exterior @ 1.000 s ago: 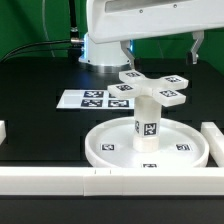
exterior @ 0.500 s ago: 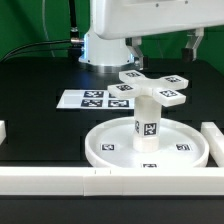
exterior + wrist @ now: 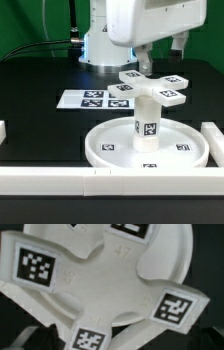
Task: Assemble round table
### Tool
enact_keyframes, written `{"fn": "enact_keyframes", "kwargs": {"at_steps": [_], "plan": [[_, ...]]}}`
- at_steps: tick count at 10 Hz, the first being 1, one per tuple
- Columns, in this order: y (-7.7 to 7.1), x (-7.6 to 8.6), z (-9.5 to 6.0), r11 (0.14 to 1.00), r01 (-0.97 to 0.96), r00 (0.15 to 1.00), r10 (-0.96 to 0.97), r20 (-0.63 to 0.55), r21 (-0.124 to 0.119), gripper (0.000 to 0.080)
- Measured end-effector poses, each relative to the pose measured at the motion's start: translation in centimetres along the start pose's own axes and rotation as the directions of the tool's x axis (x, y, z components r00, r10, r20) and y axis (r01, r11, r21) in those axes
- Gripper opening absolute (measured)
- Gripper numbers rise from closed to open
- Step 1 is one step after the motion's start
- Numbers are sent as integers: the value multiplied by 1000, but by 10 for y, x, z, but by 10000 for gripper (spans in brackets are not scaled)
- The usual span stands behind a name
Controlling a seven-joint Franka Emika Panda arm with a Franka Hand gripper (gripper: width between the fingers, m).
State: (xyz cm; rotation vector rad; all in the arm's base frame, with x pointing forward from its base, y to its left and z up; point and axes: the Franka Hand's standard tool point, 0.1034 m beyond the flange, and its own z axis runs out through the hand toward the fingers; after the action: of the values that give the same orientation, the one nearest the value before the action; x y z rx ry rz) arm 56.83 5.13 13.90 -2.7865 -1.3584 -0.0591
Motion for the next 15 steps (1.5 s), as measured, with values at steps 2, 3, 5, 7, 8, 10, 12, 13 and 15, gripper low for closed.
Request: {"fn": "enact_keyframes", "kwargs": {"at_steps": [2, 3, 5, 7, 8, 10, 12, 13, 15], "plan": [[0, -2, 1, 995, 97, 995, -97, 1, 1, 649], [1, -3, 1, 991, 133, 991, -133, 2, 1, 649], [3, -8, 7, 947, 320, 947, -320, 11, 10, 649], [5, -13, 12, 899, 437, 899, -437, 14, 14, 649], [6, -13, 14, 900, 435, 900, -435, 13, 8, 649], [7, -15, 18, 905, 424, 905, -425, 16, 14, 649], [8, -19, 24, 908, 418, 908, -419, 18, 21, 649], [7, -20, 27, 908, 418, 908, -418, 20, 27, 649], [7, -21, 29, 908, 417, 908, -418, 21, 31, 649]]}}
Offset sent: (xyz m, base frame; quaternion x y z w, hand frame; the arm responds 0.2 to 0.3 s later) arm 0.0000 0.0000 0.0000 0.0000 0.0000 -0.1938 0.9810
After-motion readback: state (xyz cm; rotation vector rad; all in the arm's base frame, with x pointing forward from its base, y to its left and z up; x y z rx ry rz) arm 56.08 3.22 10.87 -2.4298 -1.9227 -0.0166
